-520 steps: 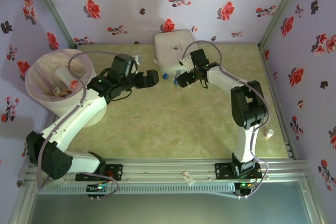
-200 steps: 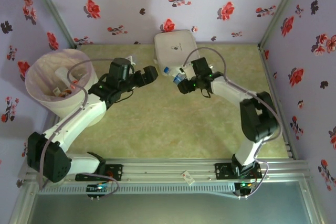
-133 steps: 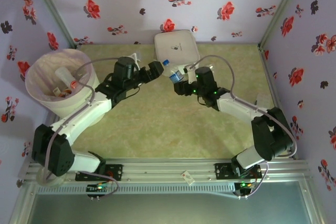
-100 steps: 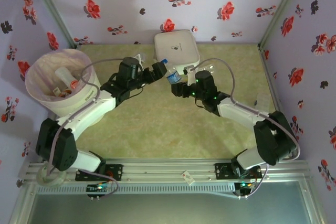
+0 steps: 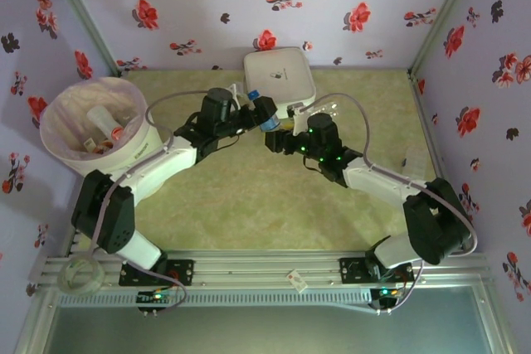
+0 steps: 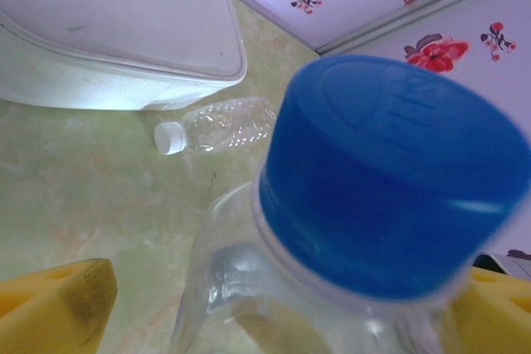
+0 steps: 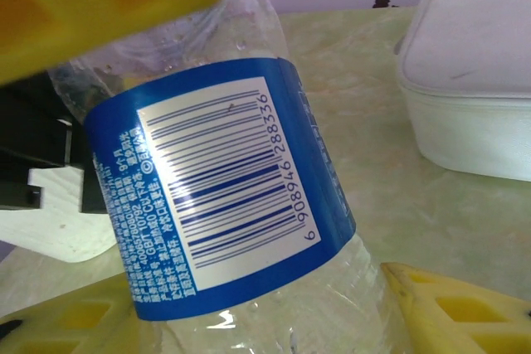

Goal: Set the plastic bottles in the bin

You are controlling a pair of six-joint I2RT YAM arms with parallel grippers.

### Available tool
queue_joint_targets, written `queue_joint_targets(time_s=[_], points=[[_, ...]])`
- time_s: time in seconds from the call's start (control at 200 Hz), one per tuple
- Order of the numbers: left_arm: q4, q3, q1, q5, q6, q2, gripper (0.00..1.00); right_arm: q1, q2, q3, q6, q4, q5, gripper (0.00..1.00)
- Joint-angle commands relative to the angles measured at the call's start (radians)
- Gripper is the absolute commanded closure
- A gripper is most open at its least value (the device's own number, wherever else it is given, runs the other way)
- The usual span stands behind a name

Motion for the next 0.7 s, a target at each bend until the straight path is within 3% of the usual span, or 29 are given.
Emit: queue_joint_targets(time_s=[0.0, 0.25, 0.49, 0.695], points=[[0.037, 0.033, -0.004, 0.02, -0.012, 0.018, 0.07, 0.003, 0.011, 0.025, 0.008, 0.043, -0.022, 0.45], [0.033, 0.04, -0.004, 0.02, -0.008, 0.017, 0.33, 0.005, 0.015, 0.023, 0.009, 0.033, -0.03, 0.45], [0.029, 0.042, -0.002, 0.018, -0.005, 0.012, 0.35, 0.005, 0.003, 0.029, 0.005, 0.015, -0.034, 0.4], [0.015, 0.051, 0.005, 0.016, 0.004, 0.009, 0.37, 0.003, -0.036, 0.047, -0.021, -0.055, -0.031, 0.17]])
